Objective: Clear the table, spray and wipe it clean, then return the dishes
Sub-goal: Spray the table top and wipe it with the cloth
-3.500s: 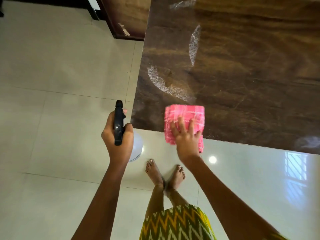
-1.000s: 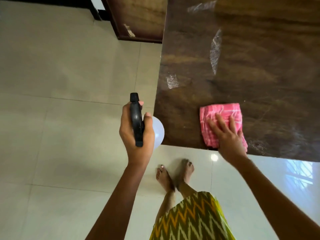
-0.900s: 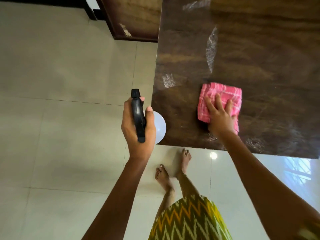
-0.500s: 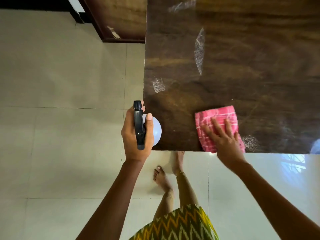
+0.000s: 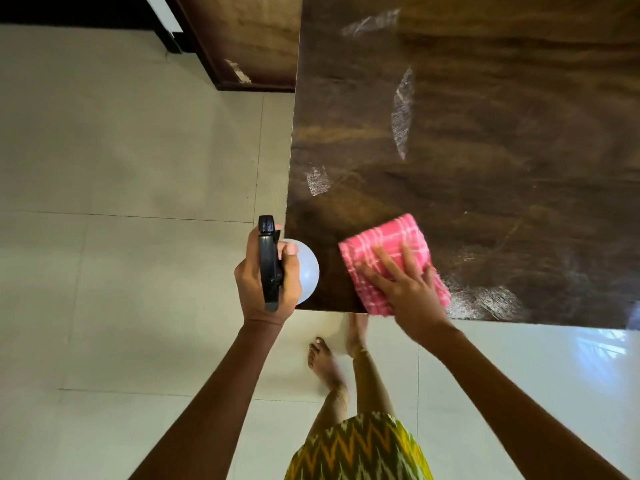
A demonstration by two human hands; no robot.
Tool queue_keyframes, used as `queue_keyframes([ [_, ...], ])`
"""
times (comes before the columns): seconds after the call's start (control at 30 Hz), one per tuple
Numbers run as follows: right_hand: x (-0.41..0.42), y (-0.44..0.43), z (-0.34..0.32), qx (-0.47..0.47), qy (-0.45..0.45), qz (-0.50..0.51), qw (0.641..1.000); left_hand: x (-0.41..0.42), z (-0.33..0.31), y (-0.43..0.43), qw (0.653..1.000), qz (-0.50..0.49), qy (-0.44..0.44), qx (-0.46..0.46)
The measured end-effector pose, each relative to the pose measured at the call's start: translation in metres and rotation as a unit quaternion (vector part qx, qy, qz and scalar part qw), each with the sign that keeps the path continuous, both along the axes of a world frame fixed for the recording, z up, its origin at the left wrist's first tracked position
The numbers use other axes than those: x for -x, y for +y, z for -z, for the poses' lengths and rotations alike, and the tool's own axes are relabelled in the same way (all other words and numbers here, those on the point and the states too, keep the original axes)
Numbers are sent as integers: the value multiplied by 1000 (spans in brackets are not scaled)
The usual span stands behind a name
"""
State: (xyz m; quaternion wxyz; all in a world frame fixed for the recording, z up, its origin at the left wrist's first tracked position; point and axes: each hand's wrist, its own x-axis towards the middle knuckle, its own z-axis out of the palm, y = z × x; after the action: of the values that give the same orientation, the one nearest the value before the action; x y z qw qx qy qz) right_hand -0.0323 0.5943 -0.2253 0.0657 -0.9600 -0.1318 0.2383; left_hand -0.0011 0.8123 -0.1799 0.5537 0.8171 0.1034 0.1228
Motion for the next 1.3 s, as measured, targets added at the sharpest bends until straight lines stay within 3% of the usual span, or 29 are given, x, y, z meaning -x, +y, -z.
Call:
queue_keyframes([
  [0.13,-29,-51,-7,40,37,138,989,2,2,-3,1000,-3,-3,4],
  [0.27,-122,-10,-8,35,38,259,964,-1,6,-6,997,-51,28,45],
  [0.37,-149,51,-5,36,19,132,990,0,6,-5,997,-58,33,43],
  [0.47,-112,80,-8,7,11,-33,999,-1,4,-4,998,-44,35,21],
  [0.53,-78,59,-7,16,22,-83,996,0,5,-3,999,-35,39,14],
  [0.6,-56,17,-8,41,34,-71,996,0,5,-3,998,-42,44,24],
  [0.7,-67,-27,-13,77,33,32,996,0,0,-6,997,-41,46,46],
  [0.83,-145,12,-9,56,44,167,983,0,1,-8,995,-57,51,69],
  [0.9,-173,56,-8,43,40,127,990,-1,3,-7,994,-66,61,64],
  [1.0,-163,102,-11,12,27,-35,999,-1,1,-7,996,-64,61,32],
  [1.1,-119,79,-9,24,28,-154,987,0,-1,-6,998,-45,43,32],
  [1.17,-96,36,-7,49,34,-144,988,0,0,-6,998,-34,45,35],
  [1.3,-113,-10,-14,85,32,12,996,-1,0,-9,994,-51,50,80],
])
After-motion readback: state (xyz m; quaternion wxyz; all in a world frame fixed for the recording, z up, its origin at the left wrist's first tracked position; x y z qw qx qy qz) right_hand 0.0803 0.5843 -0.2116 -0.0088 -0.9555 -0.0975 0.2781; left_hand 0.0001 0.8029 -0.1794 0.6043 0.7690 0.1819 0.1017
